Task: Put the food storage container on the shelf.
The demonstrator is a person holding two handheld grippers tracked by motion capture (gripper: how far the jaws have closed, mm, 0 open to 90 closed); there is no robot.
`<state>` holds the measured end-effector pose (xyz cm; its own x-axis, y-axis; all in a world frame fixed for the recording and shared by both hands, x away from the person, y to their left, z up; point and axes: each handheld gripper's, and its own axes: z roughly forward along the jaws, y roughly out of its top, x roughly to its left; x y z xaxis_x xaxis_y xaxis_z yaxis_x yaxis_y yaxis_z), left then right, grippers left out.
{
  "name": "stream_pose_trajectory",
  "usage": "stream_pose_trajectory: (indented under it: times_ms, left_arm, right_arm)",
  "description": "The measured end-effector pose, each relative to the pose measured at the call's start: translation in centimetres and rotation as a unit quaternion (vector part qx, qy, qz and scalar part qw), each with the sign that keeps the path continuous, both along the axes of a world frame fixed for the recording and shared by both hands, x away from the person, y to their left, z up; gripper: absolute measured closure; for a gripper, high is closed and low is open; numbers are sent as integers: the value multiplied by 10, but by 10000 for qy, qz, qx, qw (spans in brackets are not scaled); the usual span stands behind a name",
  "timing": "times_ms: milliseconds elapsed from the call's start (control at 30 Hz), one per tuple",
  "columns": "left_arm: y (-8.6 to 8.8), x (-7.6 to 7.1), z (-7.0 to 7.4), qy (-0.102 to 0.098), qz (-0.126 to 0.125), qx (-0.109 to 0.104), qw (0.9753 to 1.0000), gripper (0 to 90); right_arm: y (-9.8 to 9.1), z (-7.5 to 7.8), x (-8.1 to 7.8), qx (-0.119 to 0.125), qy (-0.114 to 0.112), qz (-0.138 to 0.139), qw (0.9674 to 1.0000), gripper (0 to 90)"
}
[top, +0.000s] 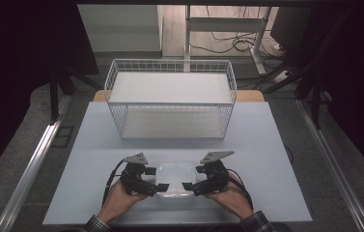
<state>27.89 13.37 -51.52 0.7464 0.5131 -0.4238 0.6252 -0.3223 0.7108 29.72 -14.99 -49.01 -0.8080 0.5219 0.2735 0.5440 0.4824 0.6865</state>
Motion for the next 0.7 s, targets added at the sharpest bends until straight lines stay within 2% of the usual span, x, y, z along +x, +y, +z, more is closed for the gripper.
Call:
stream_pose_trajectory:
  times_ms: [33,67,100,133,167,200,233,267,300,333,367,467,567,633,700]
  left_arm:
    - [0,0,0,0,0,0,10000,185]
    - [1,-2,1,20,-6,-5,10000,185]
    - [2,-4,1,46,-14,-20,10000,239]
    - [4,-6,1,107,-4,-75,9999,239]
    - [8,-10,2,159,43,-138,9998,304]
    - [8,-10,2,159,43,-138,9998,340]
    - [9,-12,3,174,81,-154,9997,385]
    - [11,-15,4,140,117,-144,9997,385]
    - [13,-20,7,106,171,-103,9997,464]
    - [13,-20,7,106,171,-103,9997,491]
    - [14,-22,8,109,201,-146,9996,524]
    - [16,-28,11,79,252,-175,9995,576]
    - [16,-30,13,24,430,-210,9989,638]
    - [19,-30,15,-26,576,-358,9977,708]
    - [20,-31,14,-131,685,-412,9967,791]
  right_arm:
    - [0,0,0,0,0,0,10000,167]
    - [0,-1,-1,-4,95,-22,10000,157]
    - [-3,0,-4,4,199,-83,9998,177]
    - [-3,0,-4,4,199,-83,9998,177]
    - [-6,2,-6,16,316,-197,9993,248]
    - [-6,2,-6,16,316,-197,9993,248]
    - [-10,5,-8,67,445,-368,9983,350]
    - [-10,5,-8,67,445,-368,9983,350]
    - [-16,7,-11,145,602,-530,9967,470]
    - [-16,7,-11,145,602,-530,9967,470]
    - [-21,8,-12,266,784,-589,9948,553]
    - [-26,10,-15,367,884,-636,9934,603]
    - [-29,14,-20,452,934,-735,9919,675]
    - [-32,16,-23,573,856,-804,9914,736]
    - [-33,18,-24,613,716,-883,9916,795]
